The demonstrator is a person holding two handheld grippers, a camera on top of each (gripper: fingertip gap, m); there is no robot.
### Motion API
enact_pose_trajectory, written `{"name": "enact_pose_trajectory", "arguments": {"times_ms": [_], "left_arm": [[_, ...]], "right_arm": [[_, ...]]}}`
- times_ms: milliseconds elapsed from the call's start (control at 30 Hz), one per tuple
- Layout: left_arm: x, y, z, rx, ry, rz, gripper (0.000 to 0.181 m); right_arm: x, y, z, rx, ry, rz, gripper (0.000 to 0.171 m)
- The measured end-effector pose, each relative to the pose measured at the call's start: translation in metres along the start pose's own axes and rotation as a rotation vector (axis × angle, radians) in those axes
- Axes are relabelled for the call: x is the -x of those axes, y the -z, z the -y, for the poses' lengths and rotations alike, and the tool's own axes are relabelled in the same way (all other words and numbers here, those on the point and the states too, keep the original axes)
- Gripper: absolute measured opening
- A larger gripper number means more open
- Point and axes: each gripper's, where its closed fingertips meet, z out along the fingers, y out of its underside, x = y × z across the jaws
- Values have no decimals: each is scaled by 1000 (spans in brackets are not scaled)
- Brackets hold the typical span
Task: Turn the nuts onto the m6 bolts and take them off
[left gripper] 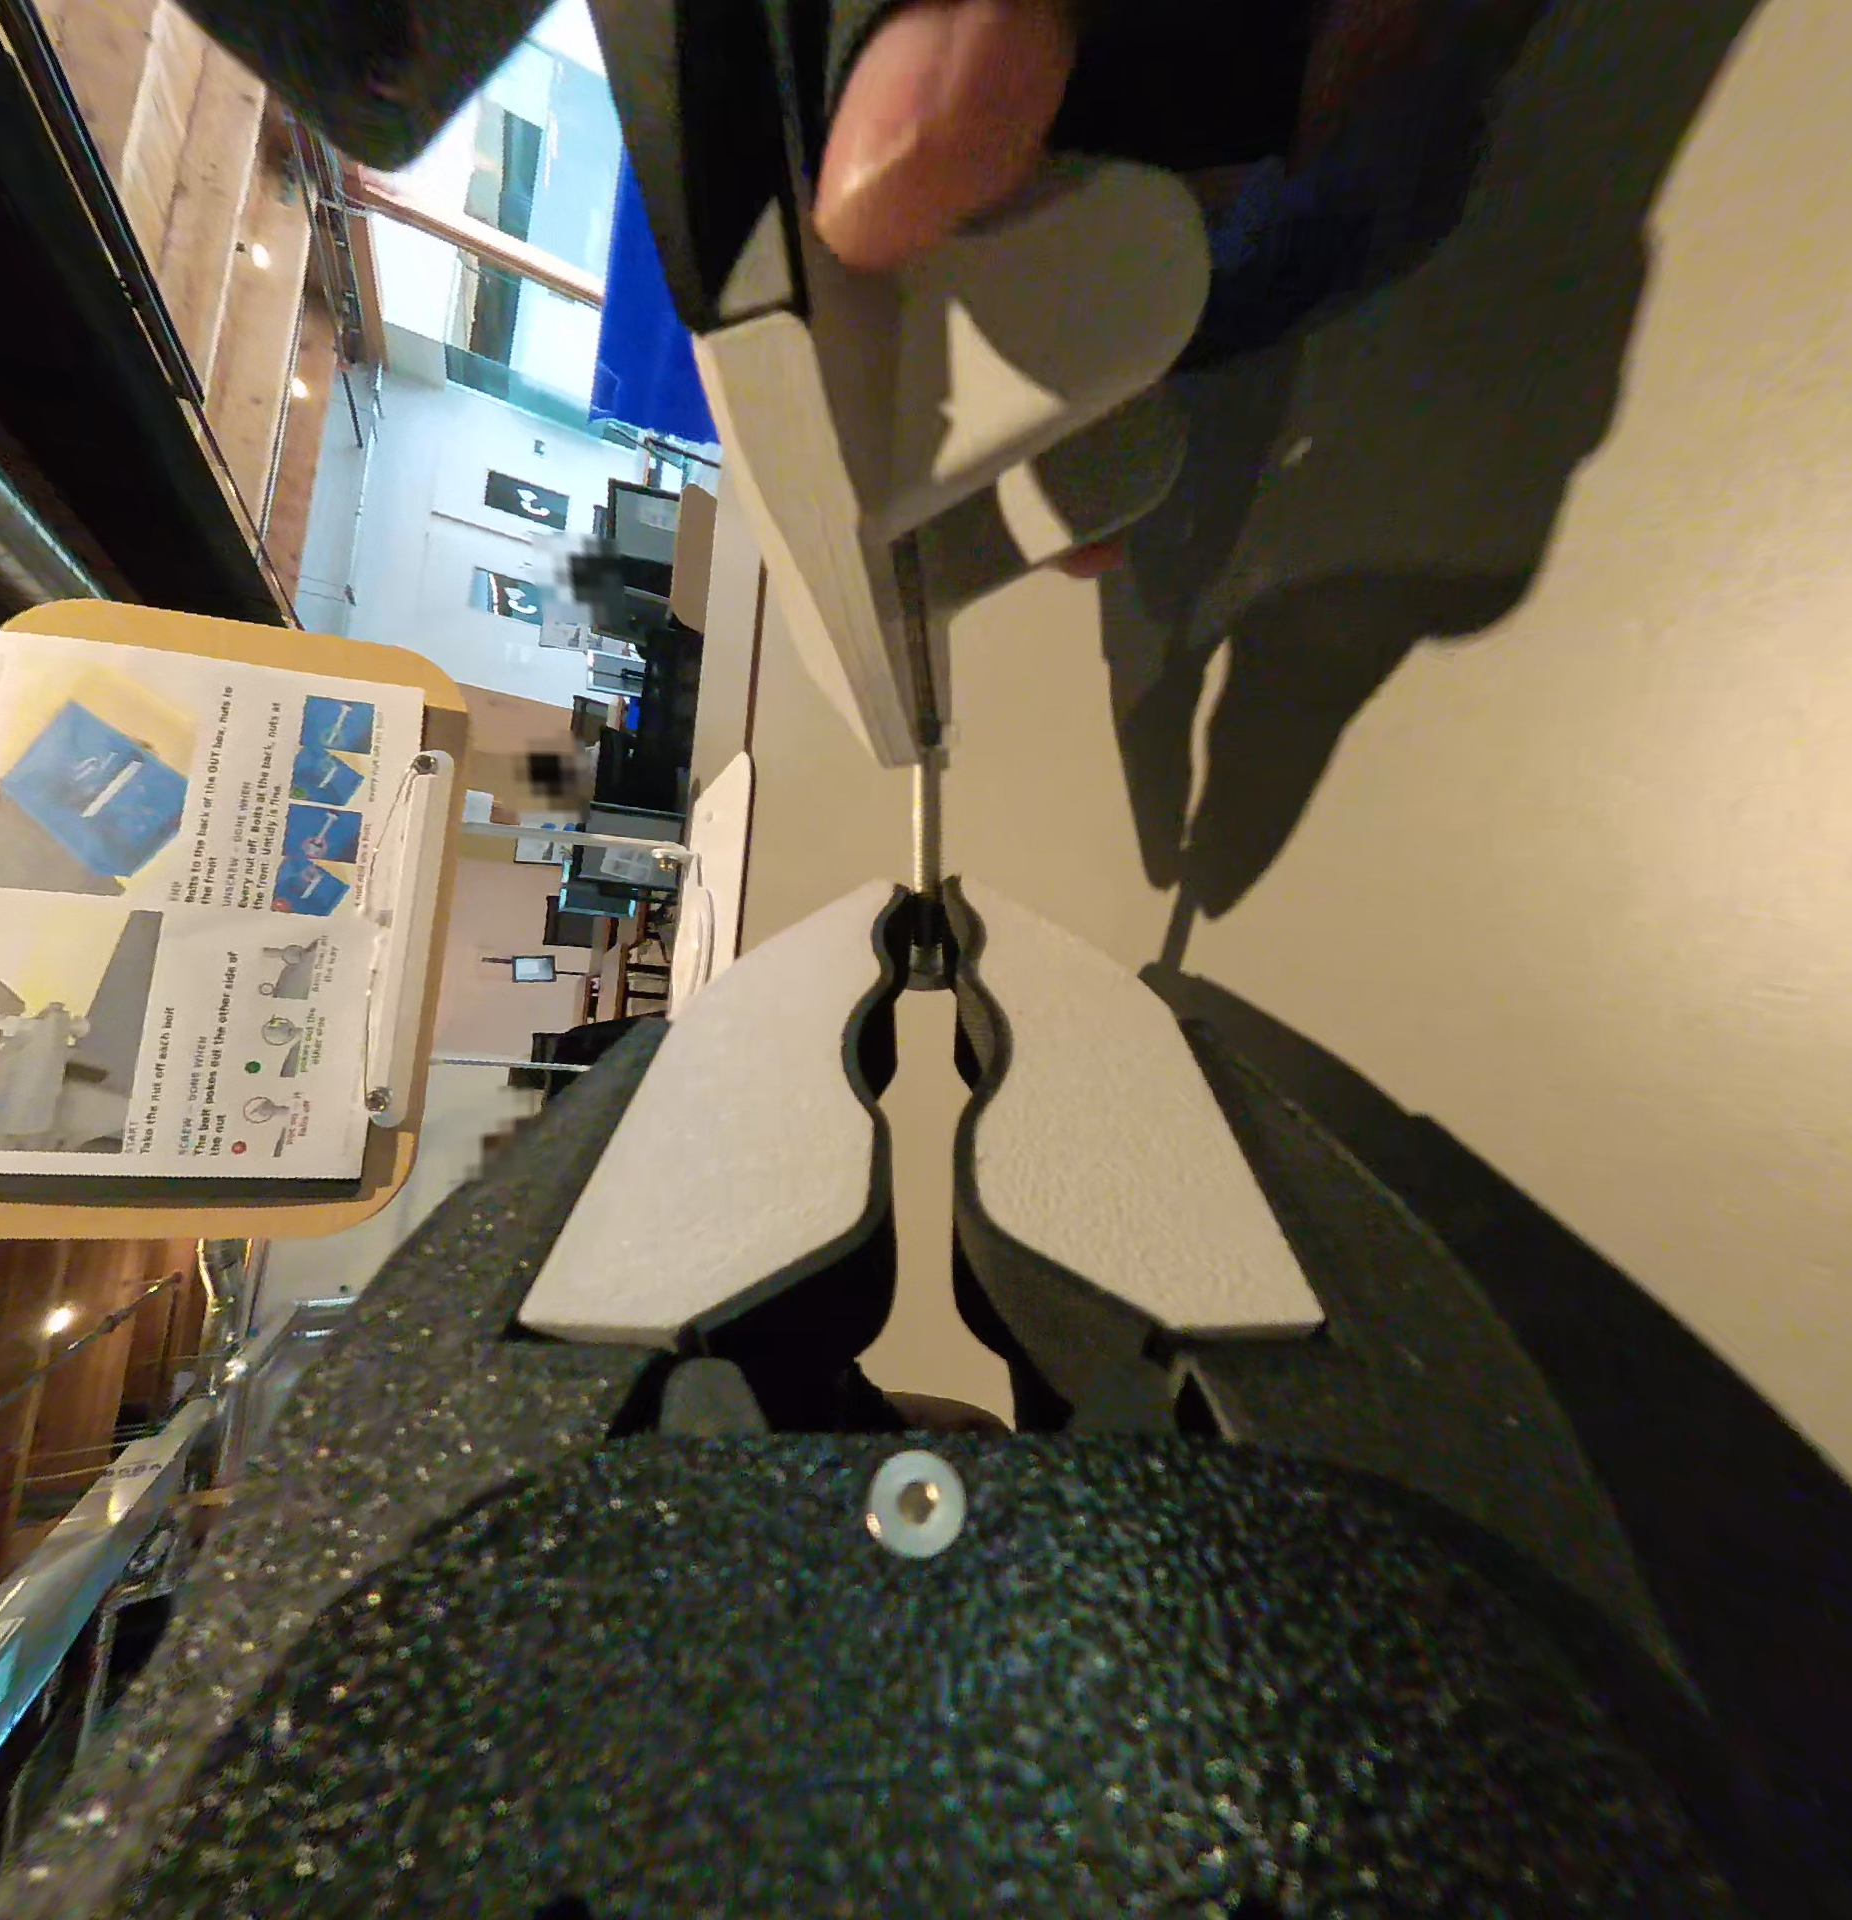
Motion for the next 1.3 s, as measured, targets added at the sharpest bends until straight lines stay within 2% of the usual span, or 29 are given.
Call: {"name": "enact_pose_trajectory", "arguments": {"times_ms": [33,100,233,367,533,600,633,700,767,867,933,1000,1100,1200,1300], "left_arm": [[0,0,0,-3,15,-4,6],[-2,-2,-1,2,40,-16,6],[-5,-4,-1,-13,95,-44,6],[-6,-3,1,-36,123,-53,6],[-3,1,12,-88,136,-41,6],[-2,3,18,-108,139,-37,6],[-1,4,20,-115,140,-31,6],[1,4,16,-88,113,-7,6],[8,6,13,-71,86,36,6],[20,8,8,-4,-28,138,5],[28,7,6,21,-28,196,5],[37,5,3,45,11,243,5],[45,-7,-16,120,61,292,5],[48,-26,-37,187,111,310,6],[54,-45,-49,209,145,323,5]], "right_arm": [[2,2,2,-16,-12,32,12],[6,9,10,-71,126,17,24],[-1,22,12,-92,526,-191,34],[11,26,10,-125,705,-215,32],[10,18,-4,-36,836,-273,32],[4,13,-7,8,880,-332,26],[0,12,-8,26,895,-362,14],[-1,9,-8,35,850,-372,9],[1,6,-4,18,674,-319,8],[8,1,2,-34,233,-159,8],[13,2,12,-109,-16,-25,8],[17,7,22,-141,-32,58,16],[2,22,36,-111,219,-44,42],[-27,33,50,-41,615,-229,41],[-50,26,58,14,910,-287,39]]}}
